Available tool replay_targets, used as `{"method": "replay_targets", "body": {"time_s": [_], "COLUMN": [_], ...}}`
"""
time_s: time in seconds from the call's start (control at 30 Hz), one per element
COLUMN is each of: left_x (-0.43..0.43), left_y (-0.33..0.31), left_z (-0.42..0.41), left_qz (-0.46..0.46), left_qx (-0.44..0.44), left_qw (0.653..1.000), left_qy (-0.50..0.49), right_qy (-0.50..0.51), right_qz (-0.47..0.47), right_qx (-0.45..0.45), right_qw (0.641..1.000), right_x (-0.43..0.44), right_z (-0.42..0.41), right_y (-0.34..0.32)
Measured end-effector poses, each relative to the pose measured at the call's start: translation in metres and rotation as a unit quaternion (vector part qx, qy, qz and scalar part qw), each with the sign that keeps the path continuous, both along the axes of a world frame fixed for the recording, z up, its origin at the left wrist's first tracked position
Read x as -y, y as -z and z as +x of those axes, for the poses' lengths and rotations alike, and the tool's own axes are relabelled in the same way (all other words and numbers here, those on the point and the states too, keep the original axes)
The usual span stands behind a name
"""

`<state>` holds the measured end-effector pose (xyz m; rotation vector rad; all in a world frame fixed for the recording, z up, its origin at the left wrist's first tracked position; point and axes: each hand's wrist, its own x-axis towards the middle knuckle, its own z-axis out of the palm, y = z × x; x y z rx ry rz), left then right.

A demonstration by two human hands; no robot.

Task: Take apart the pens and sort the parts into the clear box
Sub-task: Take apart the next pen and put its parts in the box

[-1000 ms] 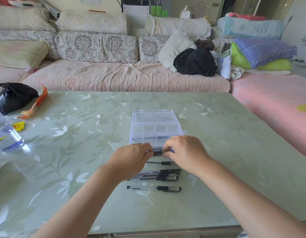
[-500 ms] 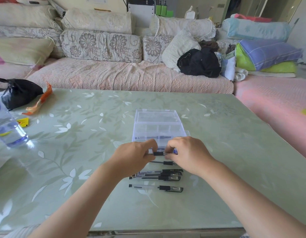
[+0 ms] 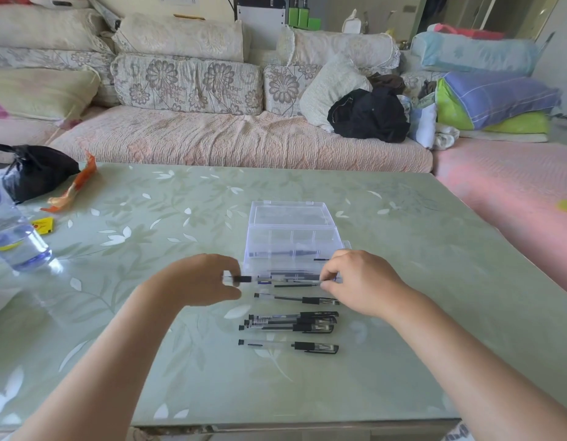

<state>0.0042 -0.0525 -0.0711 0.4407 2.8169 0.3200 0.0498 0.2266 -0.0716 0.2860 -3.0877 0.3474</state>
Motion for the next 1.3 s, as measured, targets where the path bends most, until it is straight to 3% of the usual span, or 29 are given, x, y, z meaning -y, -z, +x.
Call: {"method": "replay_targets", "body": {"time_s": [0.13,0.23,0.33,0.5,0.83,1.1,1.3], "left_x": [0.005,-0.009,-0.030,-0.056,-0.053,-0.062,-0.063], "left_y": [0.002,0.003,0.002,0.013,0.023,0.028,0.031], "left_z": [-0.003,0.001,0.013,0.027,0.023,0.023,0.023], "left_qz": [-0.063,0.013,0.111,0.113,0.080,0.051,0.046], "left_qx": [-0.059,-0.173,-0.213,-0.208,-0.170,-0.125,-0.111], "left_qw": [0.996,0.984,0.971,0.968,0.980,0.989,0.989], "left_qy": [-0.038,-0.030,0.026,0.087,0.065,0.068,0.081], "right_qy": [0.001,-0.005,-0.012,-0.024,0.013,0.023,0.016], "right_qz": [0.007,0.006,-0.003,-0.012,0.009,-0.022,-0.013], "right_qx": [0.000,0.002,0.003,-0.006,-0.004,0.089,0.093], "right_qw": [1.000,1.000,1.000,1.000,1.000,0.996,0.995], "right_x": [-0.002,0.001,0.004,0.008,-0.006,-0.031,-0.033], "right_z": [0.000,0.000,0.001,0.003,0.003,0.020,0.023], "right_y": [-0.001,0.000,0.001,-0.001,-0.003,0.002,0.015]}}
